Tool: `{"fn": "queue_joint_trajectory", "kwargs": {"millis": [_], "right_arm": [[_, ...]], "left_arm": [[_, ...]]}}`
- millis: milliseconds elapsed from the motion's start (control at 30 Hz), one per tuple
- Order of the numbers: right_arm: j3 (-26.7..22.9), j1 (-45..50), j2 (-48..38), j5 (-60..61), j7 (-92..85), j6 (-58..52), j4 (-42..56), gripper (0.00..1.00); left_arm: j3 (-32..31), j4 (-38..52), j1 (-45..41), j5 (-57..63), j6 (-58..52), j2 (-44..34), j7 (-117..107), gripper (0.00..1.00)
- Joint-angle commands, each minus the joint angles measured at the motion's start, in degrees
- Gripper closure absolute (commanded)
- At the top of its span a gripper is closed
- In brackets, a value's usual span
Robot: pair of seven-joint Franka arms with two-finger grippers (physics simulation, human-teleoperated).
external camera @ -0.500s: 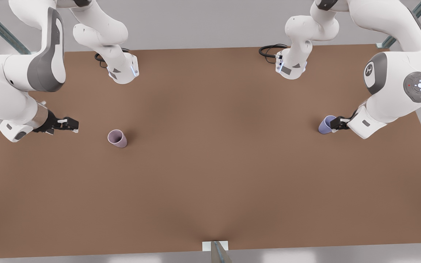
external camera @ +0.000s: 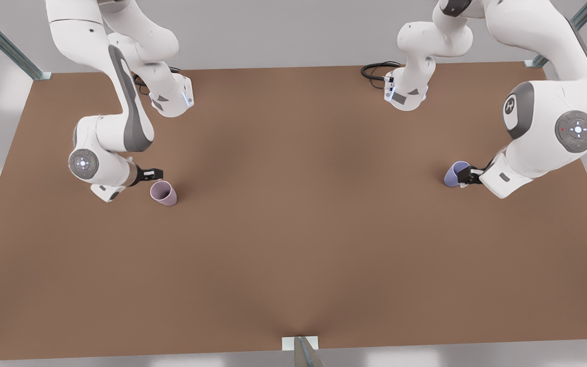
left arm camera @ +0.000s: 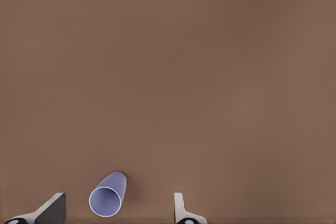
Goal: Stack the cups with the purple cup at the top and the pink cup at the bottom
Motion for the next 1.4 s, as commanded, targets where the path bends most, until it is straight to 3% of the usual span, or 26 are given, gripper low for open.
{"fn": "queue_joint_trajectory", "kwargs": {"millis": [0, 200, 700, 733, 833, 900, 1000, 1167, 1233, 1300, 1367], "right_arm": [[-0.17, -2.11, -0.05, 0.08, -0.45, 12.99, -3.21, 0.0], [-0.35, -3.69, 1.44, 0.08, -0.72, 26.62, -8.83, 0.0], [-0.17, -4.57, 4.87, -0.01, -3.27, 30.66, -14.28, 0.03], [-0.17, -4.49, 5.05, -0.01, -3.27, 31.89, -15.16, 0.06], [-0.08, -4.4, 6.54, -0.01, -3.27, 33.83, -15.6, 0.32], [0.0, -4.4, 8.21, 0.08, -3.27, 35.06, -15.52, 0.43], [0.0, -3.87, 8.03, 0.08, -2.83, 34.45, -14.72, 0.79], [0.27, -3.52, 5.93, 0.08, -2.47, 30.23, -12.61, 0.79], [6.32, -3.52, 3.11, 0.17, 4.46, 25.31, -9.46, 0.79], [12.48, -3.0, 3.11, 0.78, 12.55, 19.24, -1.55, 0.79], [12.49, 8.86, 9.26, 2.72, 28.36, 13.71, 12.24, 0.79]], "left_arm": [[0.01, -0.12, 0.0, 0.04, 0.11, 0.0, 1.44, 0.0], [0.01, -0.12, 0.0, 0.04, 0.29, 0.35, 1.44, 0.0], [0.45, -0.03, 0.09, 0.04, 0.55, 1.76, 1.44, 0.0], [0.8, -0.03, 0.18, -0.05, 0.64, 1.76, 1.44, 0.0], [0.97, -0.03, 0.26, -0.05, 1.34, 1.94, 1.44, 0.0], [0.97, -0.03, 0.26, 0.04, 1.78, 2.29, 1.44, 0.0], [0.97, -0.03, 0.44, -0.05, 2.22, 2.46, 1.44, 0.0], [0.97, -0.03, 0.44, 0.04, 2.14, 2.64, 1.53, 0.0], [1.41, -0.03, 0.53, -0.05, 2.22, 2.73, 1.88, 0.0], [1.41, -0.03, 0.53, -0.05, 2.14, 2.64, 1.79, 0.0], [1.41, -0.03, 0.35, -0.05, 2.14, 2.46, 1.71, 0.0]]}}
